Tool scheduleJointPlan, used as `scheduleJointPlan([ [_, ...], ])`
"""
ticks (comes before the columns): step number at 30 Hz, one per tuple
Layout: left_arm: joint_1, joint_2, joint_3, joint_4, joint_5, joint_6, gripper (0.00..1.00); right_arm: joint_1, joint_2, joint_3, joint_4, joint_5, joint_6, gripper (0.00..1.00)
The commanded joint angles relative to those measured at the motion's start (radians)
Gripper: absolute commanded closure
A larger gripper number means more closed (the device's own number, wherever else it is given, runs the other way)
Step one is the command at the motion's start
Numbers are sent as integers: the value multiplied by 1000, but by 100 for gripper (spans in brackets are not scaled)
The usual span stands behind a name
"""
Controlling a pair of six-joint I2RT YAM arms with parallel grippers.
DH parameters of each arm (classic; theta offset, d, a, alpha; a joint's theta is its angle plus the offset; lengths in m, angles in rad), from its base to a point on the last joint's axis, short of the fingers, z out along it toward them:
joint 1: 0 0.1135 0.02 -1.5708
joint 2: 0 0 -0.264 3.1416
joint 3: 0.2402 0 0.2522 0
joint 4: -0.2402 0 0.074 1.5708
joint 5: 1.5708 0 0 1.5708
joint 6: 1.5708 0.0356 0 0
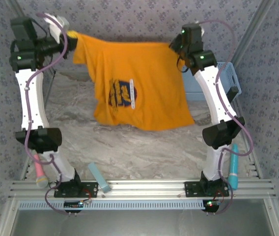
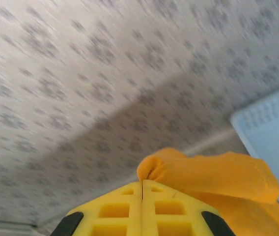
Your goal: Fold the inside-out t-shirt
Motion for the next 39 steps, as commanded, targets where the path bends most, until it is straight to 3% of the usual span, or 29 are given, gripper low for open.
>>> scheduleJointPlan([
  [1,9,99,350,-96,63,-9,100,-29,17,180,-54,-34,-65,100],
  [3,10,26,268,-5,84,21,100,-26,-14,201,-61,-31,-71,100],
  [5,-3,-65,172,-25,97,136,100,-15,-86,136,-66,-13,-73,100],
  [8,-50,-199,8,-161,67,329,100,15,-260,-141,1,38,-75,100],
  [10,-110,-319,-201,-225,5,458,100,30,-389,-380,71,51,-49,100],
  [14,-321,-633,-833,-134,-246,569,100,65,-632,-875,167,67,60,100],
  [17,-542,-836,-1238,-33,-413,473,97,139,-774,-1266,212,112,140,100],
  [18,-614,-893,-1355,8,-444,418,92,166,-812,-1364,221,127,164,100],
  [19,-697,-957,-1488,62,-469,347,76,200,-846,-1468,226,137,209,98],
  [20,-774,-1012,-1612,127,-488,292,38,228,-878,-1558,220,144,255,90],
  [21,-834,-1053,-1702,173,-514,251,7,248,-904,-1625,212,149,294,74],
  [22,-884,-1094,-1778,207,-552,219,0,267,-928,-1688,200,147,321,65],
  [23,-908,-1124,-1822,214,-595,188,0,279,-949,-1732,176,152,346,60],
  [25,-911,-1152,-1818,182,-678,122,0,286,-970,-1768,139,155,344,53],
  [28,-900,-1133,-1737,130,-758,61,0,281,-968,-1727,90,188,283,52],
  [30,-863,-1095,-1682,190,-859,-97,0,275,-940,-1674,99,201,219,52],
  [32,-765,-1040,-1636,244,-893,-266,0,270,-874,-1603,123,187,161,52],
  [36,-522,-864,-1553,295,-845,-545,0,243,-702,-1497,181,174,113,54],
  [39,-449,-665,-1465,266,-893,-642,0,162,-578,-1456,219,102,110,55],
])
